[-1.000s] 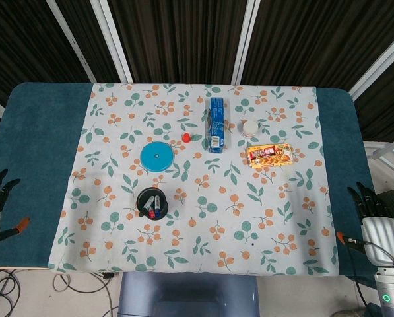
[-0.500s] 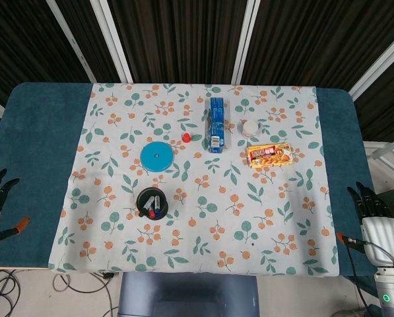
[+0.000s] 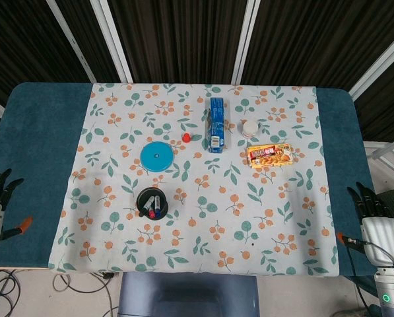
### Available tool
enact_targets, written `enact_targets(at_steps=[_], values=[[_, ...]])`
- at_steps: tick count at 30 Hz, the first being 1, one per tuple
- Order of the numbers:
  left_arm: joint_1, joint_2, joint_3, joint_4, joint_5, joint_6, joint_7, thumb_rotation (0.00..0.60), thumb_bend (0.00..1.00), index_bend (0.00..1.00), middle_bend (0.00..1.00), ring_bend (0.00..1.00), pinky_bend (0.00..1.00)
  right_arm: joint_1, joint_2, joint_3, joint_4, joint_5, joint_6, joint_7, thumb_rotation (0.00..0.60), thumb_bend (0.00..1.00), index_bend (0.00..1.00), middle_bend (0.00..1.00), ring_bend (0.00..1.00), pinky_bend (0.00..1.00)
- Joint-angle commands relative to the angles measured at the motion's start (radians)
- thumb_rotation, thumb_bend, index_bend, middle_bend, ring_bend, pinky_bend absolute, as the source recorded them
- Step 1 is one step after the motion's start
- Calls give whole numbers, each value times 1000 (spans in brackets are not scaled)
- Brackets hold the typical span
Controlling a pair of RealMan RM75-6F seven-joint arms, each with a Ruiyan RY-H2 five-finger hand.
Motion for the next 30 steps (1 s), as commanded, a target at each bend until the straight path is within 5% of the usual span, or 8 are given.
enact_targets(at_steps=[1, 13, 18, 30], values=[[-17, -7, 8, 0, 22, -18, 12, 600, 177, 158, 0, 0, 0, 0, -1, 0, 0, 1, -1, -4, 600, 100, 98, 20, 75, 187], [-154, -35, -7, -63, 125, -136, 23, 600, 192, 220, 11, 0, 0, 0, -2, 2, -1, 8, -4, -6, 600, 100, 97, 20, 75, 187], [-209, -135, -16, -30, 186, -138, -7, 600, 295, 307, 61, 0, 0, 0, 0, 2, -2, 9, -4, -3, 600, 99, 97, 20, 75, 187], [-281, -264, -4, 8, 162, -229, 40, 600, 341, 349, 82, 0, 0, -1, 2, 3, -2, 12, -5, 4, 600, 100, 98, 20, 75, 187]])
